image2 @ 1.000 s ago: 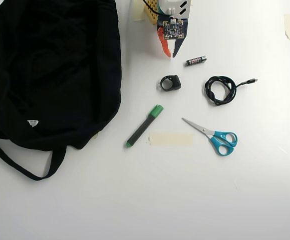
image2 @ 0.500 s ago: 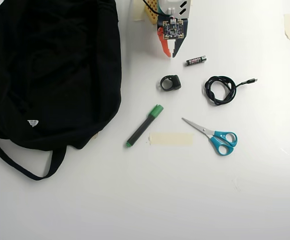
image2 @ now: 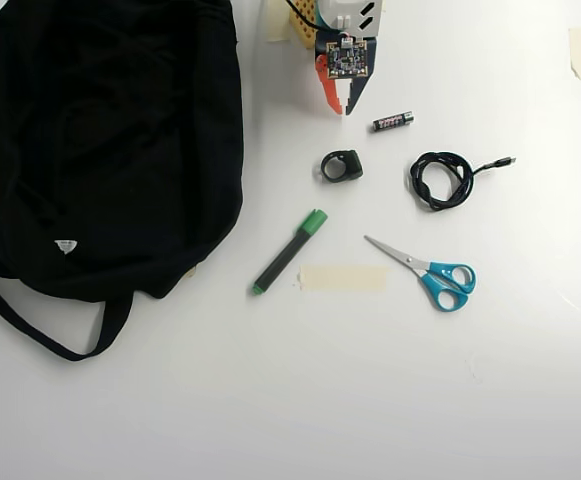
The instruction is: Put the green marker into the black bag
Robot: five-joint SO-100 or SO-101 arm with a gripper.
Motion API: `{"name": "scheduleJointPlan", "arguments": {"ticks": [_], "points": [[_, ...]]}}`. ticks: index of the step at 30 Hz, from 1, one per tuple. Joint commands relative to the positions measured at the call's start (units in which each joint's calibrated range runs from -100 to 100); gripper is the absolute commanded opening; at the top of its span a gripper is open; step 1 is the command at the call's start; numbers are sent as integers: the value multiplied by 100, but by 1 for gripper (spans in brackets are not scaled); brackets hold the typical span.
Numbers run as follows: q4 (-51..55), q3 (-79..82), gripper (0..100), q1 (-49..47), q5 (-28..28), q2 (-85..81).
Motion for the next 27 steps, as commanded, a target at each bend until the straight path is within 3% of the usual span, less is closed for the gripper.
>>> {"name": "scheduleJointPlan", "arguments": {"ticks": [1,27], "points": [[112,101,2,20,7,-75],[-483,-591,2,12,-45,50]]}}
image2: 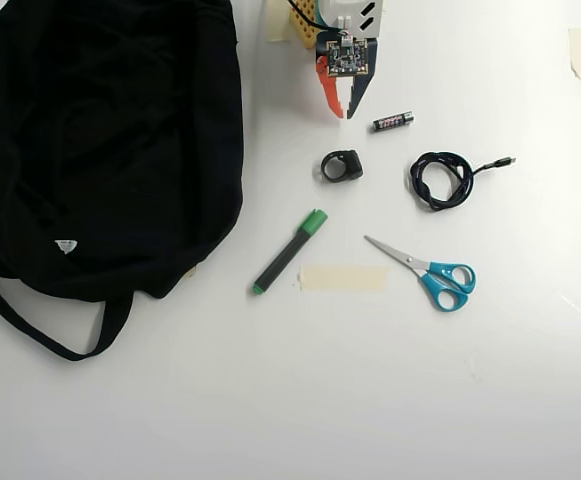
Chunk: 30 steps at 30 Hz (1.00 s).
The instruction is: Put the green marker into the black bag
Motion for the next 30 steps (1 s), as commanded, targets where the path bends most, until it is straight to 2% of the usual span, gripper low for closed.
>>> {"name": "scheduleJointPlan", "arguments": {"ticks": [1,20,30], "points": [[-165,-393,2,20,-6,108],[-1759,-2397,2,42,20,2581],[-2749,-3538,2,521,36,3801]]}}
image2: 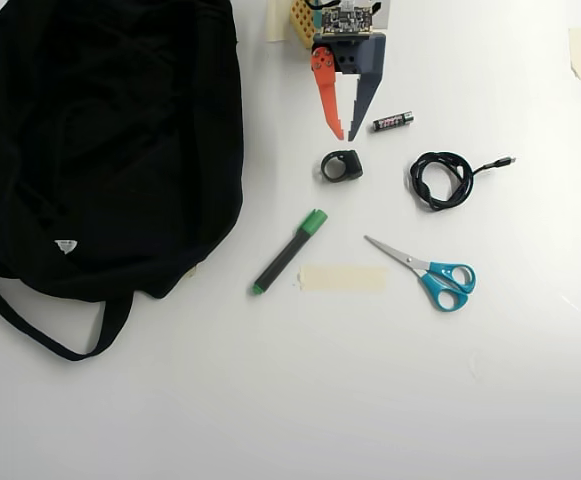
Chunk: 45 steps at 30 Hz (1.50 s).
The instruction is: Put the green marker into the black bag
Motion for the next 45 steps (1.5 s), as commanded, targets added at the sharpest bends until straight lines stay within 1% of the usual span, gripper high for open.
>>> {"name": "scheduleJointPlan", "arguments": {"ticks": [1,10,22,35,45], "points": [[-336,-808,2,154,36,546],[-793,-2191,2,236,36,1874],[-2300,-3188,2,258,46,3459],[-2524,-5336,2,258,46,5210],[-3403,-5587,2,273,46,5708]]}}
